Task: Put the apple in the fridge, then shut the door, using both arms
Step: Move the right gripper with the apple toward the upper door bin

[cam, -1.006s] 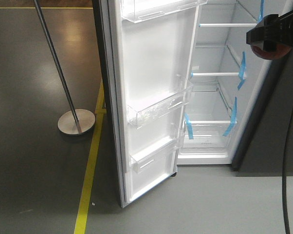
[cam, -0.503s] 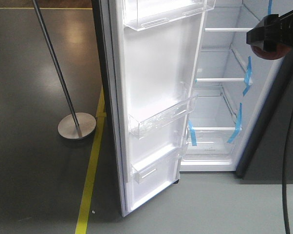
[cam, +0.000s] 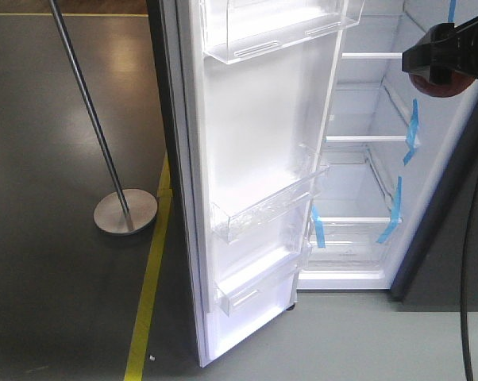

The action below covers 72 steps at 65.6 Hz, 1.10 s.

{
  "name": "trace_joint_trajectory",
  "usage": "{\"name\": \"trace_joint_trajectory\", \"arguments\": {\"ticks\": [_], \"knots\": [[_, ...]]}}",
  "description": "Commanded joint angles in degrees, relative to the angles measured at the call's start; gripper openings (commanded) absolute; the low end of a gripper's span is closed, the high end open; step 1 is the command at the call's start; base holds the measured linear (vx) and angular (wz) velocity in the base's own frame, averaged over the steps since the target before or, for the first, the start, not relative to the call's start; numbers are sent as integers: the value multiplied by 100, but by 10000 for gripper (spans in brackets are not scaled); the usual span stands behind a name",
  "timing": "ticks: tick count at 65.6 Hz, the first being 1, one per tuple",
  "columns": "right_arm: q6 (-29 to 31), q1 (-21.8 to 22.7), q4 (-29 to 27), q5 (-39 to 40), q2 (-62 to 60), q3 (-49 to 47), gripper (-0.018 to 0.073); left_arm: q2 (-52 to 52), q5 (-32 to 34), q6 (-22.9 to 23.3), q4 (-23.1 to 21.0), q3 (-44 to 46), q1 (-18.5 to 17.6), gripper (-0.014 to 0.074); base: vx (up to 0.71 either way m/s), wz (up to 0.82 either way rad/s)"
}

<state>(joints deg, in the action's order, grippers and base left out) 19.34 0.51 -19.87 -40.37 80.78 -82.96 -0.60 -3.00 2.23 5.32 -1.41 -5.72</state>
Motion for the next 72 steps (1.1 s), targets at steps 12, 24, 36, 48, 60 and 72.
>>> {"name": "trace_joint_trajectory", "arguments": {"ticks": [12, 24, 36, 48, 60, 72], "knots": [[44, 17, -102, 425, -199, -189, 102, -82, 417, 65, -40, 105, 11, -7, 7, 1], [44, 17, -102, 425, -199, -189, 102, -82, 417, 65, -40, 105, 11, -7, 6, 0], [44, 17, -102, 425, -199, -189, 102, -82, 417, 65, -40, 105, 11, -7, 6, 0], [44, 17, -102, 425, -199, -189, 102, -82, 417, 65, -40, 105, 11, -7, 5, 0], [44, 17, -102, 425, -199, -189, 102, -82, 417, 65, -40, 105, 11, -7, 5, -1], [44, 17, -102, 425, -199, -189, 102, -82, 417, 65, -40, 105, 11, -7, 5, -1]]}}
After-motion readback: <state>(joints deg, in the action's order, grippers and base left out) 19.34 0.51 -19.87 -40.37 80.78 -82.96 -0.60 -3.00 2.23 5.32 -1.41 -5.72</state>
